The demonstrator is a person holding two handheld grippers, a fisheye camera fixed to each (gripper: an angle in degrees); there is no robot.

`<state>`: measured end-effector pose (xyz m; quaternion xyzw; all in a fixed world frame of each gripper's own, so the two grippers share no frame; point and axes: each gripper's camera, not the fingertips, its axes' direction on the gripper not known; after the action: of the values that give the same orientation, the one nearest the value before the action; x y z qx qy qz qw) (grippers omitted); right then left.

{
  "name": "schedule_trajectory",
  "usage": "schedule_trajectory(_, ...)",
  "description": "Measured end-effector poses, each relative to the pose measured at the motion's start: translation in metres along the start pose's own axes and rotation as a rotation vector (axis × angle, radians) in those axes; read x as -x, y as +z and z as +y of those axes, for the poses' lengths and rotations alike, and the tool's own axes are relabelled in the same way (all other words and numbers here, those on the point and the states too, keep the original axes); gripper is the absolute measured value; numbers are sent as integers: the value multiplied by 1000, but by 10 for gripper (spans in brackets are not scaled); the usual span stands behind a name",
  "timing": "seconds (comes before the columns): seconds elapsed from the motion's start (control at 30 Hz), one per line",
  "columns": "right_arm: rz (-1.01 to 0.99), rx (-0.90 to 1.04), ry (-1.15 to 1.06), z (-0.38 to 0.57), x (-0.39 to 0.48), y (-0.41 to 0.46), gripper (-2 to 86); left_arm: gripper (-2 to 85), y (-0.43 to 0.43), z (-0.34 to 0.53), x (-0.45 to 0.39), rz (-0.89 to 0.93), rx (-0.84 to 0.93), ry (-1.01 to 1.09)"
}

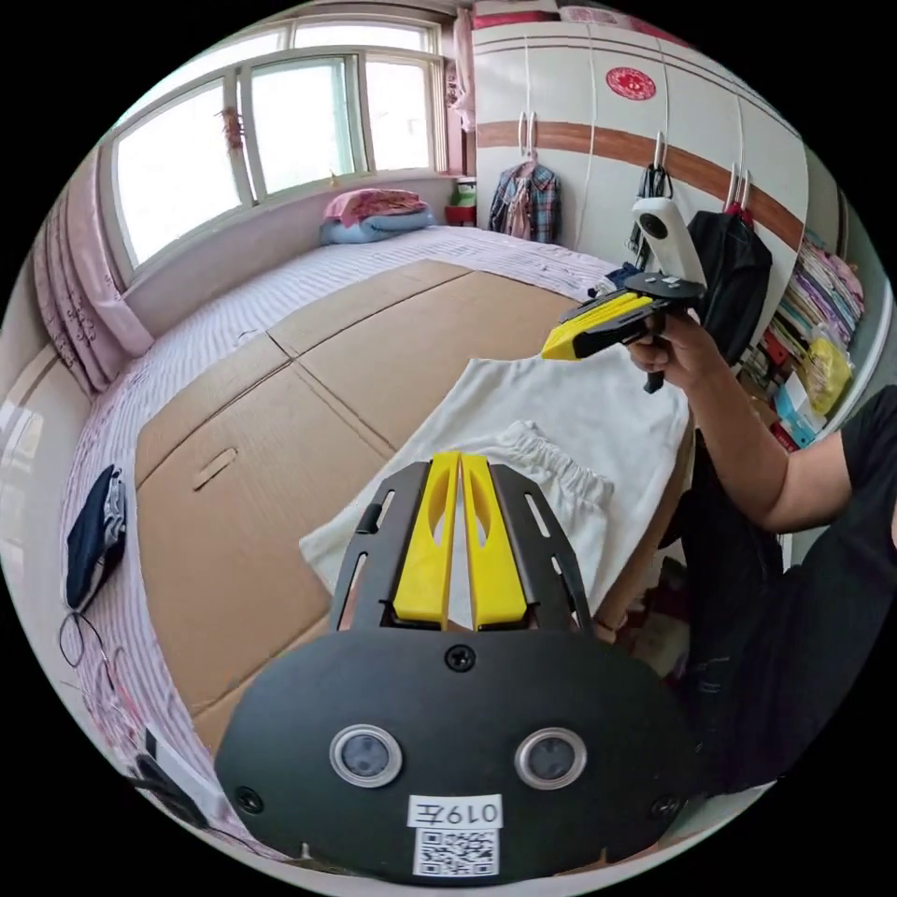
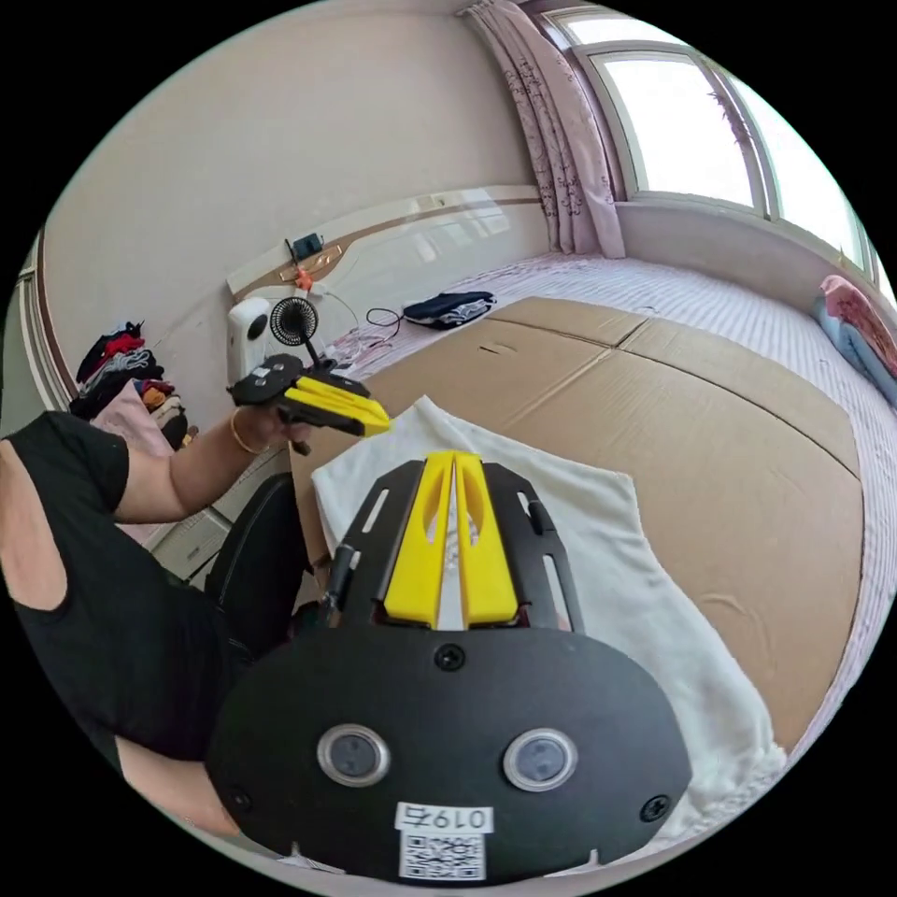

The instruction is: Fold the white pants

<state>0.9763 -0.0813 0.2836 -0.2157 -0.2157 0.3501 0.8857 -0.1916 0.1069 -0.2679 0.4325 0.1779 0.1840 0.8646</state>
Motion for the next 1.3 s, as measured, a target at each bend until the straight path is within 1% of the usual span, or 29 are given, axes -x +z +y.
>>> schedule_trajectory(0.07,76,11,30,41,35,12,-6,8,-10,23,-37,-7,-39,-55)
schedule_trajectory(0.17,212,23,107,86,61,23,-6,8,-17,44,-101,-26,-80,-89)
schedule_trajectory(0.3,196,-25,122,117,80,11,-6,9,-17,44,-153,-62,-72,-107)
schedule_trajectory(0.43,233,62,141,141,83,16,-6,9,-12,40,-165,-99,-32,-150)
schedule_trajectory(0.57,285,129,140,169,88,18,-7,10,-20,34,-174,-86,-1,-165)
schedule_trajectory(0.63,324,118,136,180,93,7,-7,10,-29,29,-183,-104,12,-152)
schedule_trajectory(0.7,396,53,115,193,104,-25,-7,12,-57,23,-196,-103,-44,-146)
schedule_trajectory(0.77,482,-98,96,219,118,-85,-7,14,-84,18,-213,-101,-121,-117)
schedule_trajectory(0.8,496,-140,98,228,120,-101,-6,17,-99,15,-229,-86,-170,-76)
schedule_trajectory(0.87,531,-314,162,275,119,-164,-6,24,-111,9,-261,-52,-213,9)
schedule_trajectory(0.93,512,-439,223,321,111,-205,-7,34,-111,2,-295,-10,-192,83)
schedule_trajectory(0.97,477,-477,245,352,104,-229,-7,44,-107,-3,-315,58,-169,114)
schedule_trajectory(1.0,464,-485,264,367,100,-240,-6,56,-102,-7,-329,146,-158,118)
schedule_trajectory(1.07,463,-495,368,421,83,-280,-3,71,-95,-15,-344,253,-143,89)
schedule_trajectory(1.1,474,-499,398,434,79,-290,-2,77,-90,-23,-354,274,-126,85)
schedule_trajectory(1.13,490,-528,454,460,71,-312,1,78,-89,-27,-360,262,-120,93)
schedule_trajectory(1.2,498,-577,544,494,55,-344,9,82,-87,-51,-385,138,-105,170)
schedule_trajectory(1.3,517,-650,680,541,21,-393,54,82,-82,-92,-412,-5,-109,255)
